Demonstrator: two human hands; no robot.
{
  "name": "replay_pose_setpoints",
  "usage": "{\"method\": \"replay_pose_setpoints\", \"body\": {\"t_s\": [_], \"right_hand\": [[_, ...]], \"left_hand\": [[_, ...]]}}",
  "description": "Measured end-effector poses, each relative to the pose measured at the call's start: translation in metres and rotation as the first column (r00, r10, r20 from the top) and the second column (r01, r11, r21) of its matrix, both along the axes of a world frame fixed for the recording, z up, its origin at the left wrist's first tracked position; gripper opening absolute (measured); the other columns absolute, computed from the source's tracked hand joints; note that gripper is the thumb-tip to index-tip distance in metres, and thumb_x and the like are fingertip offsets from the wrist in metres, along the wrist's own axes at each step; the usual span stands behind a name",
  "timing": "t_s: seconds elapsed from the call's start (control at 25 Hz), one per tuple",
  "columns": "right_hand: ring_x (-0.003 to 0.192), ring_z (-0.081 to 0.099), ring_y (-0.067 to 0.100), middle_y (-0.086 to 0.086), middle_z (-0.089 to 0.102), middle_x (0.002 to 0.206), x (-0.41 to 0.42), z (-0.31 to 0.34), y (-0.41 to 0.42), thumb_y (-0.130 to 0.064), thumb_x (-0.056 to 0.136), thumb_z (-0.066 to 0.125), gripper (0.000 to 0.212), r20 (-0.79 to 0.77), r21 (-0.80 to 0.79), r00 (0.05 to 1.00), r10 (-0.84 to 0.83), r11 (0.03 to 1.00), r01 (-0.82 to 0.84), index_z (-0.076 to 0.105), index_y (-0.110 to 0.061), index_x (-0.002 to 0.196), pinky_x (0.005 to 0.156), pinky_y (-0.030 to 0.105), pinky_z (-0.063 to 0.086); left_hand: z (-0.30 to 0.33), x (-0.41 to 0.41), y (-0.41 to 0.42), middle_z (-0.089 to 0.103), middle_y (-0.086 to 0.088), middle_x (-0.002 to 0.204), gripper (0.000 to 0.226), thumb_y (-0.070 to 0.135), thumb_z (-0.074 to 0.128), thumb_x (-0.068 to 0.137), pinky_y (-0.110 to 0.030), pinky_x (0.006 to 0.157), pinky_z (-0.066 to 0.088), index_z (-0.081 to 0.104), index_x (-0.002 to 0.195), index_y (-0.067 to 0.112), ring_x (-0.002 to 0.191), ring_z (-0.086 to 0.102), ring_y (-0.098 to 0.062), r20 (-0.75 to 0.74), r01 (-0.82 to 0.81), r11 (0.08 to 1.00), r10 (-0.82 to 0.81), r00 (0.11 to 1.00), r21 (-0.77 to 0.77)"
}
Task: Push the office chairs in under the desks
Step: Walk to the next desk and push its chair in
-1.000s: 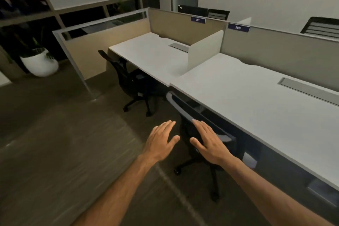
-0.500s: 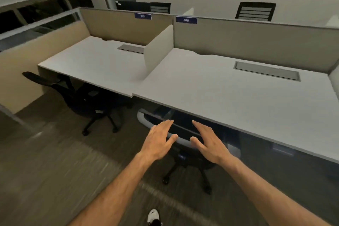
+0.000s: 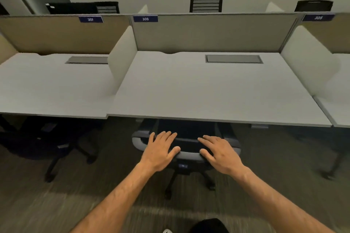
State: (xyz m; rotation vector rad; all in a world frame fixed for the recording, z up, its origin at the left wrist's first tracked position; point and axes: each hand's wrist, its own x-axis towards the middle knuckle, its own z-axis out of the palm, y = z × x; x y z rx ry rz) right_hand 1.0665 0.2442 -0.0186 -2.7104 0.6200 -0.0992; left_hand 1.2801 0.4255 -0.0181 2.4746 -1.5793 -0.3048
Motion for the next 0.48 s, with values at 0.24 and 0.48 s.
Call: {"method": "replay_pose_setpoints", "body": {"t_s": [0.24,0.48], "right_hand": [[0.131,0.05,0.017,-0.004,0.055,0.146,0.009,-0.007,0.001,-0.08,0.095,0.021,0.079,-0.031,-0.137,0.999,-0.033,0.99,0.028,0.042,-0.03,0.152,0.109,0.041,0.04],[0.123,0.056,0.015,-0.005,0.063,0.137,0.022,-0.003,-0.012,-0.077,0.096,0.027,0.075,-0.015,-0.169,0.997,-0.075,0.983,0.072,0.054,-0.025,0.143,0.103,0.04,0.046]], "left_hand": [[-0.014,0.014,-0.009,0.061,0.004,0.141,0.065,0.068,0.026,0.1,-0.048,0.114,0.035,0.053,0.144,0.029,0.132,0.052,-0.017,0.12,0.073,0.99,-0.058,0.991,-0.124],[-0.013,0.024,-0.022,0.064,0.004,0.136,0.068,0.07,0.023,0.1,-0.045,0.111,0.04,0.057,0.14,0.027,0.127,0.055,-0.015,0.128,0.07,0.985,-0.05,0.99,-0.155]]}}
